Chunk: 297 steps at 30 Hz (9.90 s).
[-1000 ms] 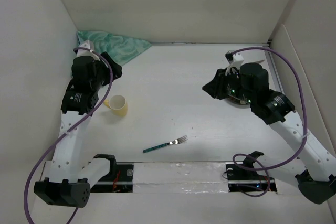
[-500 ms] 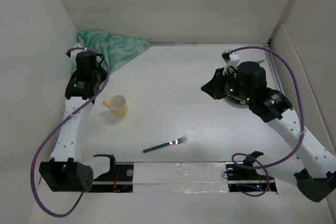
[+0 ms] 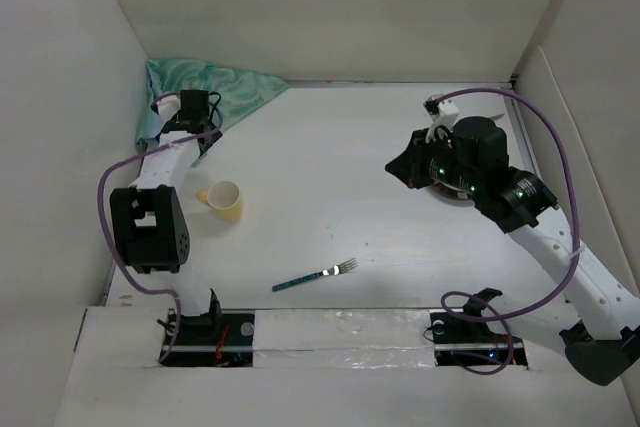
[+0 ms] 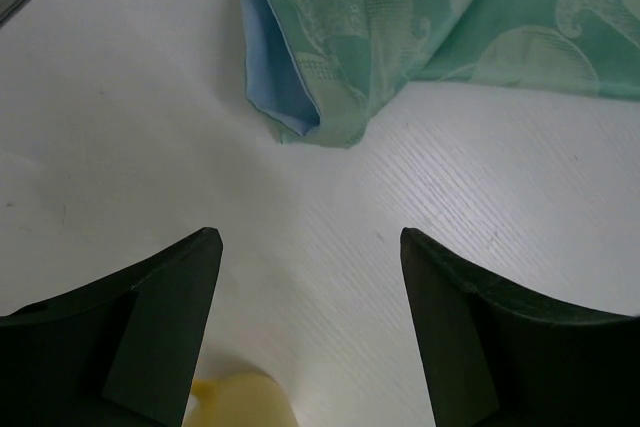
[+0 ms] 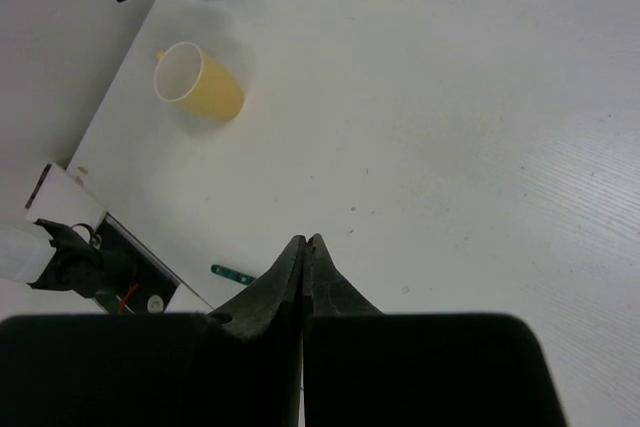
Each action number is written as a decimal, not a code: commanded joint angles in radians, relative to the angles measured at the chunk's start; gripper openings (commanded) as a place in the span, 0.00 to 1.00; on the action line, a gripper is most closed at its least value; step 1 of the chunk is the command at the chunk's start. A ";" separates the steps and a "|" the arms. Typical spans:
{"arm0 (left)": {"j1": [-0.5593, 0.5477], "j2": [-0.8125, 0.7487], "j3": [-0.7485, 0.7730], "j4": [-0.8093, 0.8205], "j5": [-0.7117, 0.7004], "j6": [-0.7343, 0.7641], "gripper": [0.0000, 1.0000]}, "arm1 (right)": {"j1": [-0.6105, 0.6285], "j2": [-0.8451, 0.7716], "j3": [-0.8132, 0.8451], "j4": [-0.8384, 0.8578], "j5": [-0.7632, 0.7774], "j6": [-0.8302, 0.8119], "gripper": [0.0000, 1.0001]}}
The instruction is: Set the dinner table for one person
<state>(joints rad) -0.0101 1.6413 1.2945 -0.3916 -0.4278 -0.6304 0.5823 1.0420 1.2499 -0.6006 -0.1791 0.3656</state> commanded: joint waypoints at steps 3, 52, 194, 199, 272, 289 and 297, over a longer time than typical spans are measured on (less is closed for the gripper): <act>0.078 0.116 0.077 0.077 -0.020 -0.092 0.70 | -0.015 -0.007 0.011 -0.007 0.017 -0.022 0.03; 0.045 0.253 0.210 0.158 -0.036 -0.045 0.00 | -0.004 0.167 0.008 0.085 -0.013 -0.024 0.17; 0.082 0.025 0.602 0.460 0.800 -0.182 0.00 | -0.409 0.791 1.112 0.058 0.190 0.216 0.00; 0.142 -0.083 0.332 0.549 0.831 -0.147 0.00 | -0.409 0.684 0.857 0.154 0.156 0.210 0.00; -0.140 -0.733 -0.449 0.163 0.735 0.100 0.21 | -0.716 0.198 -0.379 0.246 -0.035 0.332 0.52; -0.446 -0.399 -0.626 0.457 0.235 -0.144 0.36 | -0.326 0.201 -0.392 0.236 0.061 0.247 0.00; -0.378 -0.325 -0.610 0.447 0.090 -0.160 0.37 | -0.295 0.196 -0.423 0.242 0.033 0.222 0.00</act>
<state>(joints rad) -0.4049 1.2926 0.6598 0.0223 -0.2550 -0.7692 0.2771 1.2552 0.8303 -0.3901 -0.1295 0.6170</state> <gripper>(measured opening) 0.368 0.011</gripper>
